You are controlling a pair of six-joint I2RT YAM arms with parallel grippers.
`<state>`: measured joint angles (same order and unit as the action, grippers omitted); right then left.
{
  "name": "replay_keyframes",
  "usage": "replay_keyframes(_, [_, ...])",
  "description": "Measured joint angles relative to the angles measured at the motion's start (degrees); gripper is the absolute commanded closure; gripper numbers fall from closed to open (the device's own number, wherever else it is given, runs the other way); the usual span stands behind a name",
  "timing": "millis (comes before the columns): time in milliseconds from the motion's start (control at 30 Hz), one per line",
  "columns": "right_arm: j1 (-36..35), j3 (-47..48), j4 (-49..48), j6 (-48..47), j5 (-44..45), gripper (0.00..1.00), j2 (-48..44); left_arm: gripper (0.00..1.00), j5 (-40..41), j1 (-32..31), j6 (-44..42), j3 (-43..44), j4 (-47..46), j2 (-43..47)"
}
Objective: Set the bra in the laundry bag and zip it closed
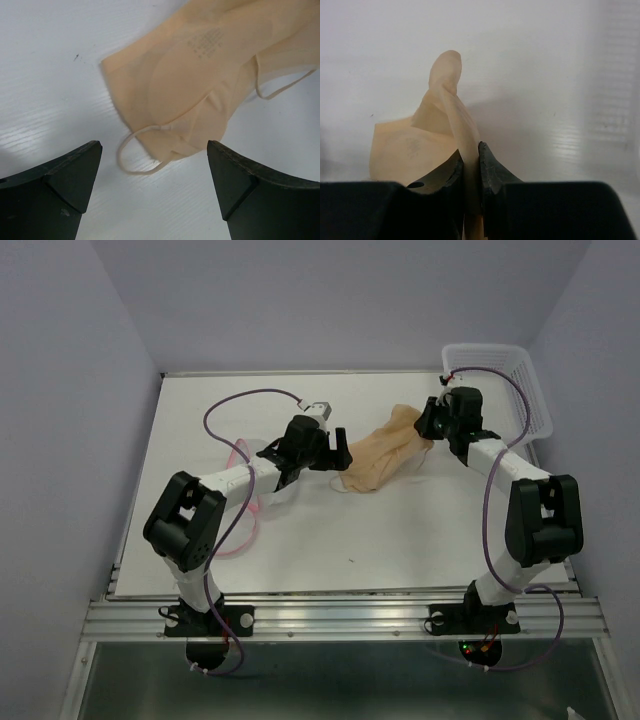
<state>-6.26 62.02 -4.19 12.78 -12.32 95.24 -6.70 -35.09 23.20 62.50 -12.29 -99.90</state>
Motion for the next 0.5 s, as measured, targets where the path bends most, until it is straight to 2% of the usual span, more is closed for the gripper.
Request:
replay_keyframes(200, [-2.5, 5.6, 7.2, -9.5, 8.0, 0.76, 0.0, 0.01, 0.7, 1.3, 1.2, -1.6, -0.1, 1.5])
replay_keyframes(500, [-11.1, 9.1, 12.1, -21.0, 22.4, 0.75, 0.9, 0.01, 1.9, 2.6, 1.8, -2.2, 0.9, 4.4])
